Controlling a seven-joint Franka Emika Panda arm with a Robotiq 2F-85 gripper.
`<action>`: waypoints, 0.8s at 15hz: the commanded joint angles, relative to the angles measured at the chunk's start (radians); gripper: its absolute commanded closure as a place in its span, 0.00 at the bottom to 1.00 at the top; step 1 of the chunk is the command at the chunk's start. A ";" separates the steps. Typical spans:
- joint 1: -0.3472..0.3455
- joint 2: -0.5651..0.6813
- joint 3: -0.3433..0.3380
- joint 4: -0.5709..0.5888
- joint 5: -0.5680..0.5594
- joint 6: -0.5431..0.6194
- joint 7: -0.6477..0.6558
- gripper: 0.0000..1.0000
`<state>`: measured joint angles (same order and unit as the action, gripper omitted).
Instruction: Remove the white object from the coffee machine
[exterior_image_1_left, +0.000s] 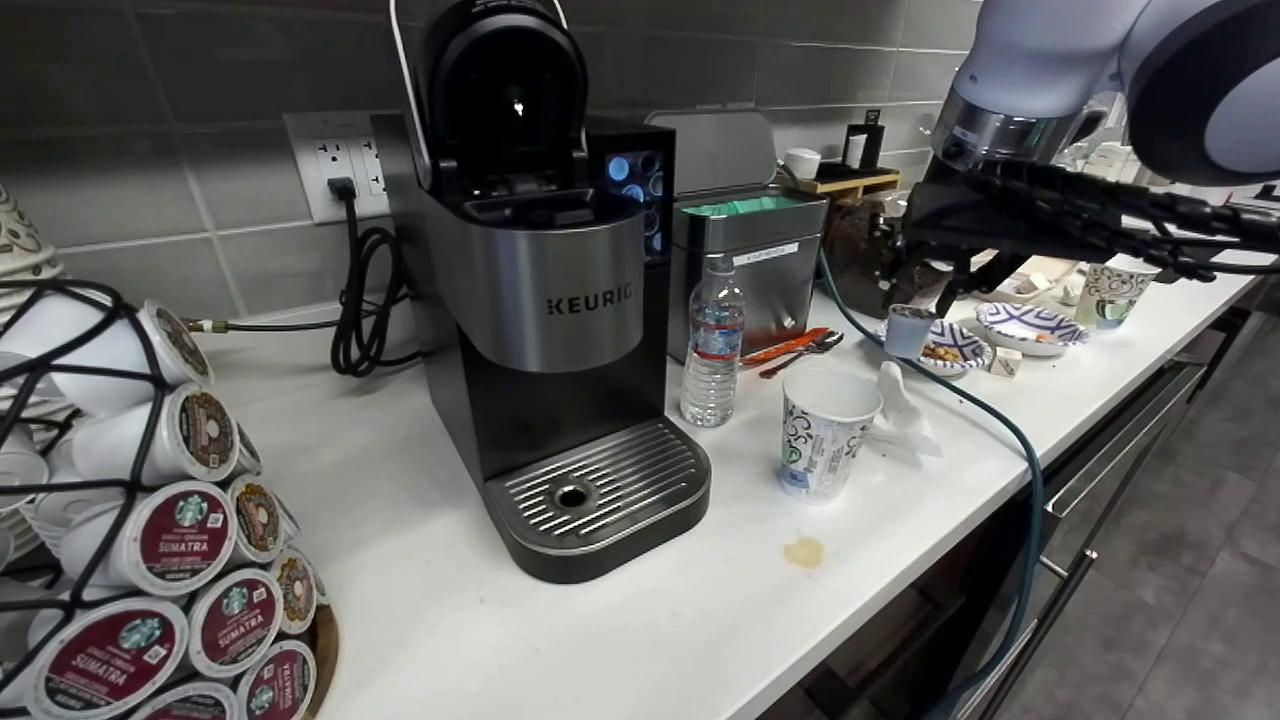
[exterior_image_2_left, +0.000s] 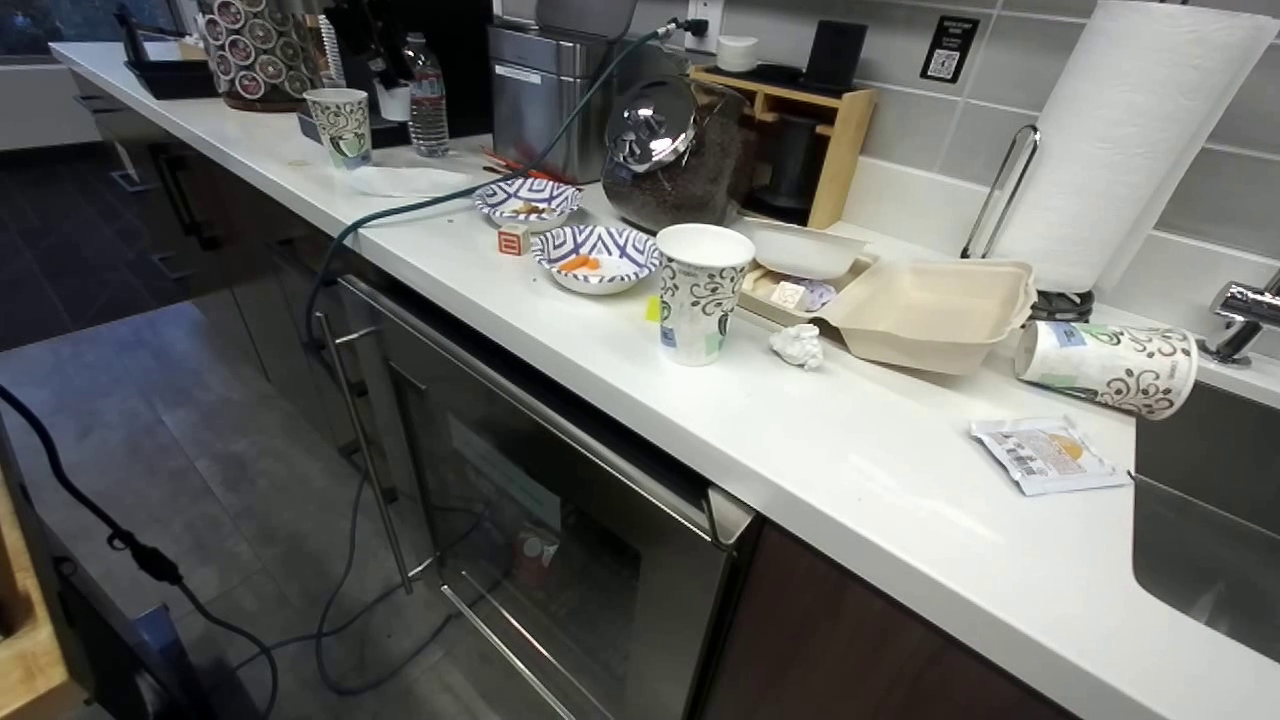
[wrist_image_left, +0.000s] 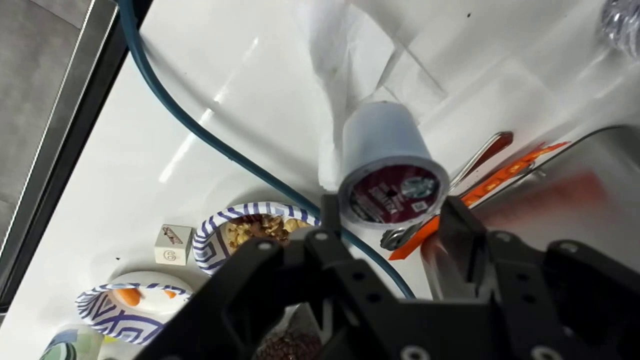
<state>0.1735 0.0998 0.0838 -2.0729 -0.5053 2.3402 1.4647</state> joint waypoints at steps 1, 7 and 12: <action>0.009 0.021 -0.003 0.020 -0.059 -0.024 0.054 0.72; 0.018 0.123 -0.015 0.052 -0.179 -0.014 0.149 0.72; 0.026 0.232 -0.043 0.095 -0.201 0.051 0.223 0.72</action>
<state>0.1825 0.2607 0.0652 -2.0179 -0.6862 2.3495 1.6218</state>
